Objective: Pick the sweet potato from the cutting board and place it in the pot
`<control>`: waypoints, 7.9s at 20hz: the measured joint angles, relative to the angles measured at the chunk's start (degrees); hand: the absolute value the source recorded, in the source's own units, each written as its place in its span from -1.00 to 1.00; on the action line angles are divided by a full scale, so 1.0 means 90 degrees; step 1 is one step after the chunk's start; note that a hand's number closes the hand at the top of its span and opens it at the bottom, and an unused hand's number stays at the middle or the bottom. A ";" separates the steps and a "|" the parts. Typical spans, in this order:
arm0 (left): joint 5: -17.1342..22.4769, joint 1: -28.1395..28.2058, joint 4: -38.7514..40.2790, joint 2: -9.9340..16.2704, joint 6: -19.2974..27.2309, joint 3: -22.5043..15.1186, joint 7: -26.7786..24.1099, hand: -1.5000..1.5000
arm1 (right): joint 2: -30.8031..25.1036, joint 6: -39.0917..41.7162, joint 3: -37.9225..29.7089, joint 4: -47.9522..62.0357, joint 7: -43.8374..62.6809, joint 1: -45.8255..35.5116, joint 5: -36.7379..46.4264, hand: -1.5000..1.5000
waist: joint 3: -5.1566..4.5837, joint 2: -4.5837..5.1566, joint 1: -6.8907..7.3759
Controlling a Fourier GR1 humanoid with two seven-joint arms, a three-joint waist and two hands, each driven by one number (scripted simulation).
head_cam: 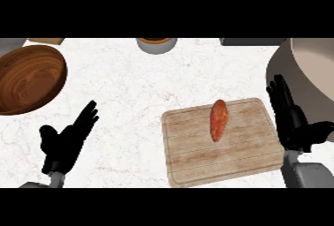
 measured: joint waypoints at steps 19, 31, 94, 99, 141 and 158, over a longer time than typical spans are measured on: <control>-0.0172 -0.1112 -0.0412 0.0021 0.0597 0.1458 -0.0008 0.00 | -0.1368 0.1727 -0.0600 0.3163 -0.3497 -0.1768 0.0707 -1.00 | 0.0006 0.0010 0.0134; -0.0239 -0.1185 -0.0151 -0.0078 0.0473 0.1606 -0.0132 0.00 | -0.2385 0.3498 0.0964 0.1924 -0.1061 -0.2423 0.1681 -1.00 | -0.0021 -0.0032 0.0071; -0.1309 -0.1005 -0.0432 -0.1150 -0.0549 0.2685 0.0227 0.00 | 0.0882 0.3518 0.2030 0.0778 0.1881 -0.1317 0.6434 1.00 | -0.0031 -0.0056 -0.0041; -0.1352 -0.1201 -0.0338 -0.1186 -0.0505 0.2705 0.0289 0.00 | 0.1222 0.3472 0.2536 -0.0639 0.3019 -0.0498 0.6748 1.00 | -0.0015 -0.0032 -0.0031; -0.1422 -0.1380 -0.0243 -0.1273 -0.0737 0.2820 0.0270 0.00 | -0.1046 0.0463 -0.2527 -0.0588 0.2037 -0.1476 0.6429 1.00 | -0.0004 0.0051 0.0168; -0.1546 -0.1402 -0.0282 -0.1380 -0.0716 0.2704 0.0219 0.00 | -0.1666 -0.0102 -0.3128 0.3237 0.0587 -0.2588 0.6034 -1.00 | -0.0281 -0.0094 0.0204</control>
